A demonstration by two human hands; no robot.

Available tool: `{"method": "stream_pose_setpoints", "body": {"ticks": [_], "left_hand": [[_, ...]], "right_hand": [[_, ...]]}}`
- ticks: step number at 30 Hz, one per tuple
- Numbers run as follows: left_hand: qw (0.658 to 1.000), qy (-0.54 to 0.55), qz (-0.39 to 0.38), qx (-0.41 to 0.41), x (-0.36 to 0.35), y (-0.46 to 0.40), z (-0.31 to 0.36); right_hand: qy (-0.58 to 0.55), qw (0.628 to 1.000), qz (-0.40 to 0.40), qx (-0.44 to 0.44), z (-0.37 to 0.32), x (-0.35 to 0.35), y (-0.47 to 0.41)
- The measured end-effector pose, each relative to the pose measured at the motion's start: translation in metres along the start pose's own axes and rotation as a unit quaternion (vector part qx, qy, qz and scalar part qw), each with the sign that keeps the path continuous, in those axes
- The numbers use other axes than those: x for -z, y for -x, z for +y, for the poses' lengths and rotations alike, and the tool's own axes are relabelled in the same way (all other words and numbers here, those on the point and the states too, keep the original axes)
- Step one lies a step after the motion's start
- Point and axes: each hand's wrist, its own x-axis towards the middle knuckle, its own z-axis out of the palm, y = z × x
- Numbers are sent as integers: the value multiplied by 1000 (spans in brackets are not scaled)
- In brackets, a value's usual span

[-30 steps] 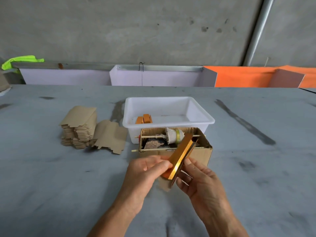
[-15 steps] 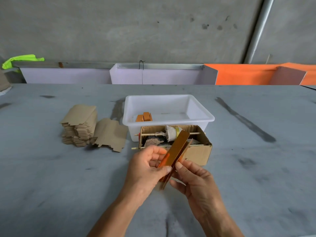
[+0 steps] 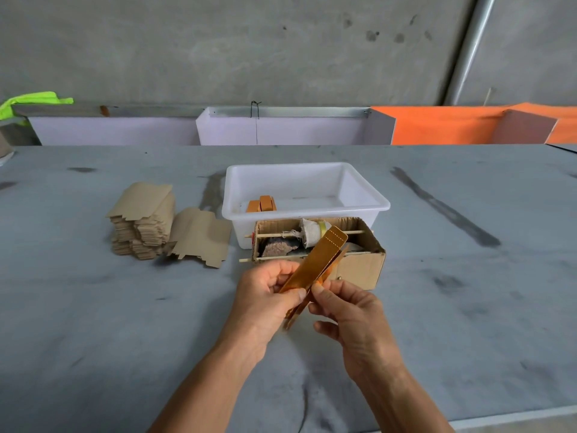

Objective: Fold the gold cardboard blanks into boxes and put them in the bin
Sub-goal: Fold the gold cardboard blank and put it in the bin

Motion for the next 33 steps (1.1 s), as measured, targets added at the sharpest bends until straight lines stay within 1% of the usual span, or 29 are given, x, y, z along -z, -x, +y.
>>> {"method": "stream_pose_setpoints", "body": {"ticks": [2, 4, 6, 11, 15, 17, 20, 22, 24, 26, 29, 33], "left_hand": [[1000, 6, -13, -3, 1, 0, 1], [999, -13, -32, -2, 2, 1, 0], [998, -34, -41, 13, 5, 0, -2], [996, -33, -75, 39, 13, -2, -2], [992, -29, -110, 50, 21, -6, 2], [995, -20, -84, 48, 24, -8, 2], [998, 37, 16, 43, 18, -7, -1], [989, 104, 91, 51, 9, -6, -6], [974, 170, 138, 62, -1, -2, -11], [965, 203, 150, 70, -10, 3, -16], [965, 215, 133, 74, -21, 10, -19], [957, 240, 135, 92, -21, 7, -20]], "right_hand": [[2, 1000, 10, 2, -2, 0, -1], [7, 1000, 20, 3, -3, 0, -2], [20, 1000, 24, -1, -4, 0, -2], [55, 998, 29, 7, -12, 7, -3], [49, 999, 5, 18, -21, 15, -2], [38, 999, 5, 14, -21, 16, -1], [1, 999, 41, 5, -17, 13, -1], [-34, 997, 69, -3, -14, 9, -2], [-67, 994, 91, -13, -9, 5, 0], [-91, 991, 99, -24, -4, 1, 3], [-116, 988, 92, -39, -2, -4, 9], [-114, 989, 81, -53, -6, -2, 9]]}}
